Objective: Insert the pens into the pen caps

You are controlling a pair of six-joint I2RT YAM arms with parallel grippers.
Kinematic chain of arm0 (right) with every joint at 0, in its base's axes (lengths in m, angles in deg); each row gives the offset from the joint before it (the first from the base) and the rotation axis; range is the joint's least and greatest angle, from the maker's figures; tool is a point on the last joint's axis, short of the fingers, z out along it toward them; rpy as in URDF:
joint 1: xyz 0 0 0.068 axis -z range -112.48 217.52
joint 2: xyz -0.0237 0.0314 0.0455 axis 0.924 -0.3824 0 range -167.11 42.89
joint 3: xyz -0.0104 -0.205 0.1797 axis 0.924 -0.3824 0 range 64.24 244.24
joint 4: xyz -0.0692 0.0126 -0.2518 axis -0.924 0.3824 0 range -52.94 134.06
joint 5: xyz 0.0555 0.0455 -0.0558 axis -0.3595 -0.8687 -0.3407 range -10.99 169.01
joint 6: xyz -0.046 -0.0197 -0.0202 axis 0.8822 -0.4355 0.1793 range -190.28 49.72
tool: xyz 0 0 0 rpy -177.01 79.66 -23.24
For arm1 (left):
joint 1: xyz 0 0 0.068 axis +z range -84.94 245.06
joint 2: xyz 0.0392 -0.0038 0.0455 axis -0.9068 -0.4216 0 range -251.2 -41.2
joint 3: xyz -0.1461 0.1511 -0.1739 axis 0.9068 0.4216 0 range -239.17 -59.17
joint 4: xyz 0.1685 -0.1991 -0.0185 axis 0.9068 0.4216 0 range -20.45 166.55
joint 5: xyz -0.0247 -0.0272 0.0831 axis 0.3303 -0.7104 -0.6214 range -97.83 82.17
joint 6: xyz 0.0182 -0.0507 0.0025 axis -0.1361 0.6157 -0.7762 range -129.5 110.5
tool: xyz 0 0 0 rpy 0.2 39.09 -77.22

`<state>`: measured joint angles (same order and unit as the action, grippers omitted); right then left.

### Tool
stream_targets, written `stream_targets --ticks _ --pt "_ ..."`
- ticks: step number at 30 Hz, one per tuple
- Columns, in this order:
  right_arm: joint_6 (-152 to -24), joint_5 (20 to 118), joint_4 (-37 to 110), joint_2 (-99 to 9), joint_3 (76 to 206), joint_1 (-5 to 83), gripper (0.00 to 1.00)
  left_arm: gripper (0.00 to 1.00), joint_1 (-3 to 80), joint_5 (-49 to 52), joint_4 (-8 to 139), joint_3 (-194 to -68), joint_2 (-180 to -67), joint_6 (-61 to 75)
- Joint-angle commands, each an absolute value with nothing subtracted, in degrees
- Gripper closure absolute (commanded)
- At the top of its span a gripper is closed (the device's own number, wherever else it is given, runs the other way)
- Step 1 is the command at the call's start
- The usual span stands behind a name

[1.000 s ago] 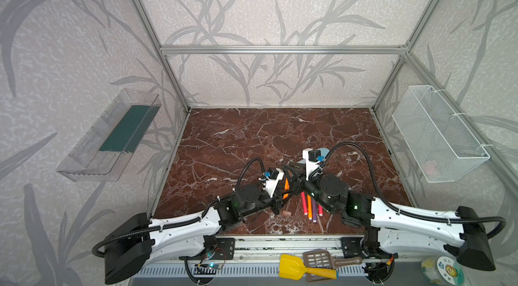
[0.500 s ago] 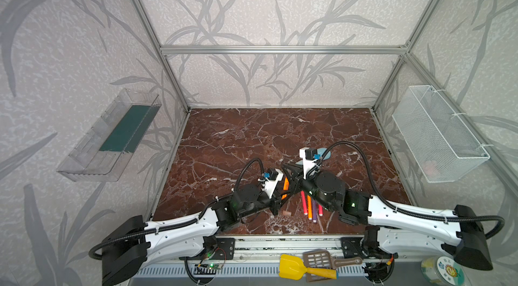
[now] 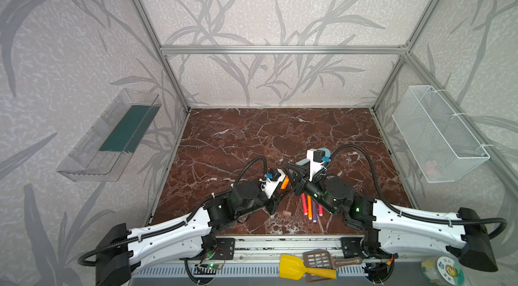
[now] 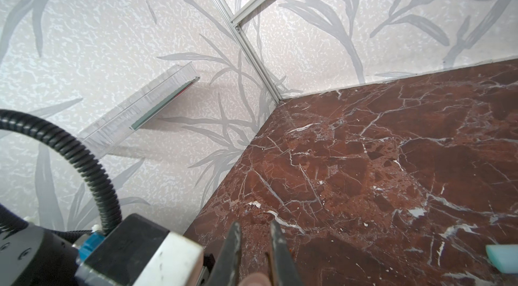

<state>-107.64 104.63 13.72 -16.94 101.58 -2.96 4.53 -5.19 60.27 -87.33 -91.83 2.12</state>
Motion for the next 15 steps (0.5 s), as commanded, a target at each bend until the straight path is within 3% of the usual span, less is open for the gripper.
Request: stream_targets --ticks 1,8,15 --pt "-111.5 106.2 26.5 -20.9 101.1 -8.6 1.0 1.0 6.3 -18.3 49.0 -94.9 -91.2 -0.8" --pt "-113.5 107.4 27.6 -22.9 102.1 -8.9 1.0 1.0 6.6 -22.6 48.1 -97.2 -94.0 -1.0" --pt "-103.7 100.8 15.4 -19.8 96.0 -8.9 1.0 1.0 19.4 2.9 49.5 -96.8 -91.1 11.1"
